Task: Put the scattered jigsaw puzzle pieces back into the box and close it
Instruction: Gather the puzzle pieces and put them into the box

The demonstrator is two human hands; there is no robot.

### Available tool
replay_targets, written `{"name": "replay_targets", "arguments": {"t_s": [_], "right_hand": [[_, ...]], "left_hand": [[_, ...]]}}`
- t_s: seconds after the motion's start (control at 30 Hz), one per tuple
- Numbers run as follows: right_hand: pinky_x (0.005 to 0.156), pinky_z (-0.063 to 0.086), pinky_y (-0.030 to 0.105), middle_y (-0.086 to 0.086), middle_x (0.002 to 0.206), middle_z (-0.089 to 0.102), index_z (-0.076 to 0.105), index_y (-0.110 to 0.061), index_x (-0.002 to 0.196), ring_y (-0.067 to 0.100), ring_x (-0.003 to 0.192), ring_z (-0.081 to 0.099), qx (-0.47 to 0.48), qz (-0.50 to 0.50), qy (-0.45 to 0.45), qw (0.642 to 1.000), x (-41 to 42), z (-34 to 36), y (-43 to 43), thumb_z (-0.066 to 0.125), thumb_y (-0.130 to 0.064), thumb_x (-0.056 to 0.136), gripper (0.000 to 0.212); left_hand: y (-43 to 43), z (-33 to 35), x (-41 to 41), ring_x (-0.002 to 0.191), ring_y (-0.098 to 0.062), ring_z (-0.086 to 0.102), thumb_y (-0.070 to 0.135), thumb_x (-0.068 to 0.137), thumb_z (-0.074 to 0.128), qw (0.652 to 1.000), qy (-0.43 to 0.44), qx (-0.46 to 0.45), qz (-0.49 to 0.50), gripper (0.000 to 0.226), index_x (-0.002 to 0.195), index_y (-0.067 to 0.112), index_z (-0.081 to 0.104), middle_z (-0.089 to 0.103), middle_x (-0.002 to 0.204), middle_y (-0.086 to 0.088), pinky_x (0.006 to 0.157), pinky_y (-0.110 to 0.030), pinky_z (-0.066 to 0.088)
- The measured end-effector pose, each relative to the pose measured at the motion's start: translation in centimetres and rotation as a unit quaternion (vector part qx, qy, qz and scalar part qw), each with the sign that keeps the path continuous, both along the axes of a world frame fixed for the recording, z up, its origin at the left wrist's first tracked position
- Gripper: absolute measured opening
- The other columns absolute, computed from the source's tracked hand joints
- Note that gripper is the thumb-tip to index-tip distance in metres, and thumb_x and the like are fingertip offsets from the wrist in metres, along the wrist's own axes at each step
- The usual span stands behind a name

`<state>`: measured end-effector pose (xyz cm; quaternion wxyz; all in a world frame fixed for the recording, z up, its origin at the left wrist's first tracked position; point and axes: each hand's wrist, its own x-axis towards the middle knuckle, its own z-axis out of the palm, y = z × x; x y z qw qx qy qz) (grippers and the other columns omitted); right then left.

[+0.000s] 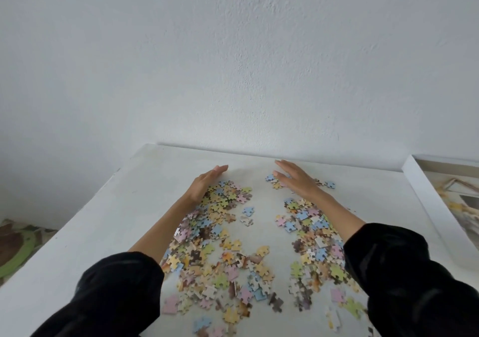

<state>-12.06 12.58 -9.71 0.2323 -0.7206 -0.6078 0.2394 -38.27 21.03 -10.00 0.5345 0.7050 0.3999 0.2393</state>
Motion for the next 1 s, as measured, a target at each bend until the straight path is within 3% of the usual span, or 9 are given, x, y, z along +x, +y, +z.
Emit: {"name": "replay_targets", "arguments": {"t_s": [0.1, 0.2, 0.3, 0.43, 0.57, 0.7, 0.83, 0.9, 1.0], "right_hand": [[0.114, 0.012, 0.039, -0.005, 0.153, 0.02, 0.036, -0.029, 0.138, 0.013, 0.143, 0.009, 0.0, 0.053, -0.046, 0.998, -1.0, -0.5, 0.4, 0.037, -0.046, 0.094, 0.048], [0.115, 0.018, 0.043, -0.005, 0.152, 0.025, 0.044, -0.03, 0.133, 0.012, 0.142, 0.012, 0.01, 0.081, -0.045, 0.996, -1.2, -0.8, -0.1, 0.041, -0.044, 0.093, 0.043], [0.114, 0.019, 0.045, -0.007, 0.151, 0.026, 0.043, -0.03, 0.133, 0.011, 0.142, 0.012, 0.018, 0.112, -0.05, 0.992, -1.4, -1.1, -1.4, 0.042, -0.042, 0.093, 0.042], [0.113, 0.013, 0.039, -0.011, 0.151, 0.025, 0.04, -0.034, 0.135, 0.009, 0.142, 0.012, 0.03, 0.145, -0.055, 0.987, -2.1, -1.5, -3.6, 0.044, -0.041, 0.093, 0.044], [0.113, 0.016, 0.039, -0.009, 0.149, 0.03, 0.04, -0.032, 0.135, 0.01, 0.14, 0.018, 0.026, 0.156, -0.042, 0.987, -2.3, -1.4, -5.0, 0.046, -0.041, 0.092, 0.045], [0.11, 0.029, 0.043, -0.002, 0.14, 0.045, 0.051, -0.025, 0.127, 0.015, 0.129, 0.04, 0.089, 0.071, 0.017, 0.993, -0.8, 0.0, -5.9, 0.05, -0.035, 0.091, 0.037], [0.108, 0.029, 0.039, 0.001, 0.137, 0.048, 0.051, -0.02, 0.128, 0.018, 0.129, 0.039, 0.111, -0.068, -0.025, 0.991, 3.1, 0.1, -6.4, 0.046, -0.032, 0.094, 0.036], [0.108, 0.026, 0.037, 0.002, 0.141, 0.044, 0.047, -0.019, 0.131, 0.02, 0.134, 0.033, 0.066, -0.085, -0.004, 0.994, 4.4, -0.4, -6.7, 0.042, -0.034, 0.095, 0.039], [0.111, 0.021, 0.036, 0.002, 0.145, 0.037, 0.043, -0.023, 0.135, 0.019, 0.138, 0.027, 0.036, -0.064, 0.05, 0.996, 4.2, -0.4, -7.4, 0.038, -0.033, 0.097, 0.04]], "left_hand": [[-0.1, 0.0, 0.3, 0.134, -0.017, 0.036, 0.056, 0.092, 0.028, 1.0, 0.013, 0.008, -0.014, 0.051, 0.129, 0.03, 0.051, 0.043, 0.144, 0.003, 0.113, -0.037, 0.022], [-1.0, 0.2, 0.7, 0.131, -0.014, 0.038, 0.06, 0.084, 0.029, 0.998, 0.039, 0.025, -0.034, 0.058, 0.124, 0.029, 0.056, 0.044, 0.143, 0.003, 0.108, -0.031, 0.022], [-2.6, 0.2, 1.2, 0.131, -0.012, 0.036, 0.053, 0.089, 0.031, 0.993, 0.06, 0.077, -0.072, 0.053, 0.124, 0.023, 0.058, 0.043, 0.143, 0.003, 0.104, -0.023, 0.02], [-4.7, 0.0, 1.7, 0.13, -0.006, 0.036, 0.048, 0.089, 0.027, 0.978, 0.08, 0.125, -0.145, 0.054, 0.126, 0.021, 0.057, 0.047, 0.14, 0.004, 0.105, -0.023, 0.021], [-5.6, 0.1, 1.7, 0.127, -0.005, 0.039, 0.05, 0.088, 0.031, 0.977, 0.075, 0.121, -0.159, 0.054, 0.125, 0.021, 0.057, 0.05, 0.137, 0.007, 0.102, -0.02, 0.025], [-5.3, 0.7, 1.9, 0.119, -0.005, 0.046, 0.052, 0.088, 0.034, 0.984, 0.047, 0.121, -0.125, 0.05, 0.122, 0.024, 0.057, 0.053, 0.128, 0.012, 0.093, -0.015, 0.031], [-5.0, 0.9, 3.1, 0.125, -0.013, 0.044, 0.046, 0.093, 0.036, 0.984, 0.069, 0.112, -0.12, 0.046, 0.127, 0.02, 0.054, 0.05, 0.136, 0.002, 0.101, -0.025, 0.029], [-5.1, 0.7, 3.8, 0.129, -0.016, 0.042, 0.039, 0.097, 0.035, 0.984, 0.071, 0.107, -0.122, 0.042, 0.129, 0.019, 0.052, 0.048, 0.139, -0.001, 0.102, -0.025, 0.027], [-5.6, 0.5, 4.6, 0.127, -0.011, 0.042, 0.048, 0.093, 0.034, 0.983, 0.062, 0.11, -0.137, 0.049, 0.127, 0.019, 0.056, 0.05, 0.137, 0.001, 0.102, -0.025, 0.026]]}}
